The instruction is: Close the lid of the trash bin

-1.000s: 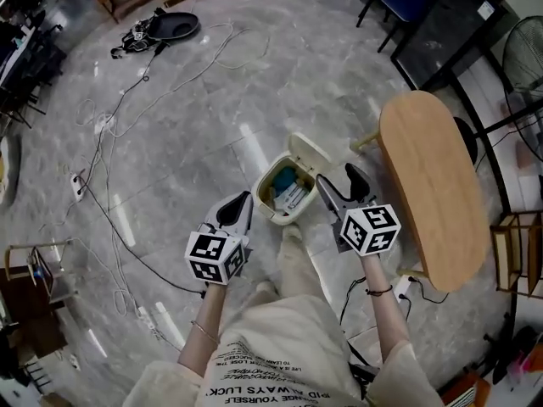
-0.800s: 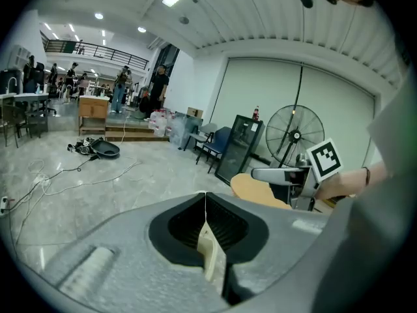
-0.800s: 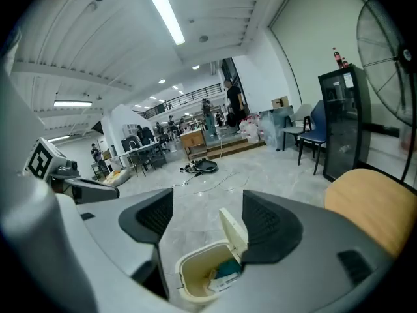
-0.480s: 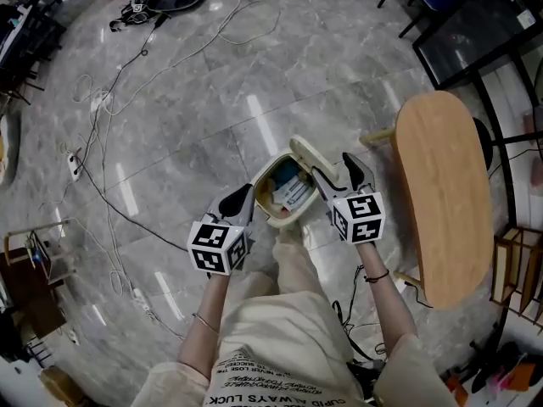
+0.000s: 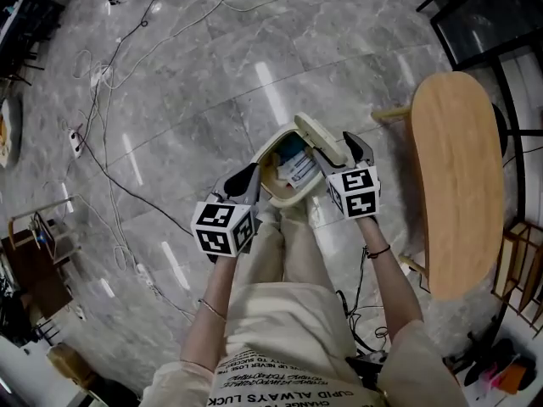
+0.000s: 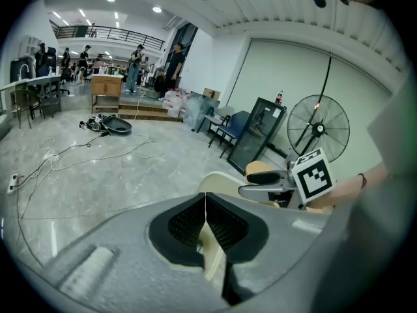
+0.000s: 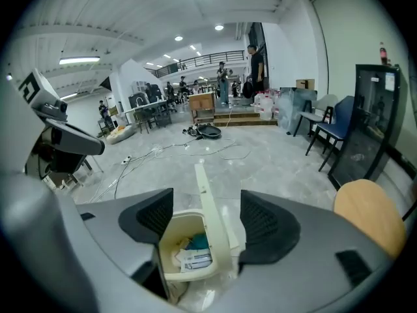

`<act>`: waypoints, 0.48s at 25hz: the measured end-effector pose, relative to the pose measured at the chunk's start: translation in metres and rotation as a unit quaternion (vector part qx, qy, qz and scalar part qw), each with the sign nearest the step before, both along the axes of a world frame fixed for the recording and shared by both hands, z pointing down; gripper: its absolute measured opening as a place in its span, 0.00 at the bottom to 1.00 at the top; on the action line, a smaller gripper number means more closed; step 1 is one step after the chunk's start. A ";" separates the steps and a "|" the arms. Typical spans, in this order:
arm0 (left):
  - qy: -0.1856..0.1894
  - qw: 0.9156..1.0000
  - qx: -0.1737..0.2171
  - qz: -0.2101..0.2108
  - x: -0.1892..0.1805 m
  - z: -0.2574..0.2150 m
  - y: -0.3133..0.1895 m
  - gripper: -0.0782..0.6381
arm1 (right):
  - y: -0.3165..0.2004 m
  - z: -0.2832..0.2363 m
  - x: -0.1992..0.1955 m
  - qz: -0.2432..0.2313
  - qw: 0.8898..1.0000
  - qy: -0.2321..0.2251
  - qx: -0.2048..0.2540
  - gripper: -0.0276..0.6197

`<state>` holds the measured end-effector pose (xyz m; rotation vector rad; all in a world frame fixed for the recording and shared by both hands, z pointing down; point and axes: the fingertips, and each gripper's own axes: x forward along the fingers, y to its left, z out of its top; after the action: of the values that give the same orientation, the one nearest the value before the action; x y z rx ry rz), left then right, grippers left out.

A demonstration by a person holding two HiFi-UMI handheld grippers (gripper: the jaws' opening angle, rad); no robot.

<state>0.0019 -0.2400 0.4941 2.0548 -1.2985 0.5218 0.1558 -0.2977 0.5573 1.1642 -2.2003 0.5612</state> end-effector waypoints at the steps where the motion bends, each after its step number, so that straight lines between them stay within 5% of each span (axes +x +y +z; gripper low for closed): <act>1: 0.000 1.000 -0.002 0.000 0.001 0.002 0.000 0.14 | 0.000 0.003 -0.001 -0.006 1.000 0.005 -0.001 0.53; 12: 0.010 0.999 -0.036 -0.006 0.005 0.030 0.021 0.14 | 0.010 0.020 -0.022 -0.064 0.995 0.076 0.011 0.53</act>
<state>0.0066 -0.2188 0.5241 1.9885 -1.2616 0.5343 0.1335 -0.2881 0.5777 1.0318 -2.1368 0.3831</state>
